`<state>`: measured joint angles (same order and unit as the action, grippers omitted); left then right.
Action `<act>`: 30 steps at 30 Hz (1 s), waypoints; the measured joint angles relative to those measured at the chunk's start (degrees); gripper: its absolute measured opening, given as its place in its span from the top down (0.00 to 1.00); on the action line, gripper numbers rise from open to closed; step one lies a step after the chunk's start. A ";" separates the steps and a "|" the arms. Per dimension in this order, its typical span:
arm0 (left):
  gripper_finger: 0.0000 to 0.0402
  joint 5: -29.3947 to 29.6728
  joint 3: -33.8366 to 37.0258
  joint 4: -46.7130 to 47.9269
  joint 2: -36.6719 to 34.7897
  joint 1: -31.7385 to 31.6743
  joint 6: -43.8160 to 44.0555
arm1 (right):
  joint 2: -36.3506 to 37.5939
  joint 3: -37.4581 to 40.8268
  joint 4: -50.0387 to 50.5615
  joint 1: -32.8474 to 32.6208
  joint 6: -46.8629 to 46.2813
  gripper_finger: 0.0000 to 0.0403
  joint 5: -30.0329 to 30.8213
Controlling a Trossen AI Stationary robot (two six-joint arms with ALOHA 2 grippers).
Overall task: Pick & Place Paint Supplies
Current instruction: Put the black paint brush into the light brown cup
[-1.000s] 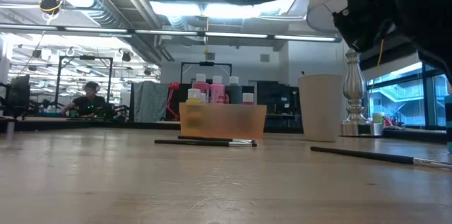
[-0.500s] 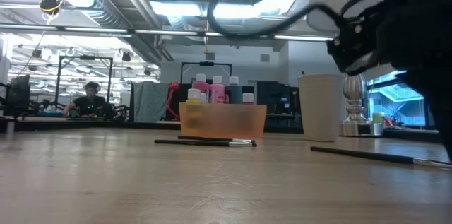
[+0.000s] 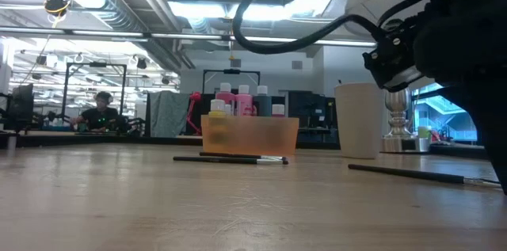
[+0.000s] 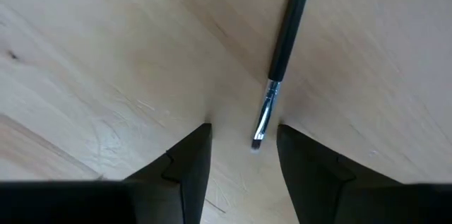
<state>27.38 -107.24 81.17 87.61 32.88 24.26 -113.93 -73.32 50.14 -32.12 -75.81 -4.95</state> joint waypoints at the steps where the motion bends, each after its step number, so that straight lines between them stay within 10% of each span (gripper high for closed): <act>1: 0.54 0.00 0.01 0.00 0.00 0.00 0.01 | 0.00 0.00 -0.02 0.00 0.00 0.59 0.00; 30: 0.54 0.00 0.02 -0.39 0.00 0.00 1.53 | -0.28 0.04 0.60 -0.11 -0.24 0.77 -0.14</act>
<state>27.38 -107.22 80.77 87.61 32.88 25.80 -114.21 -73.28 50.74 -32.23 -76.05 -5.09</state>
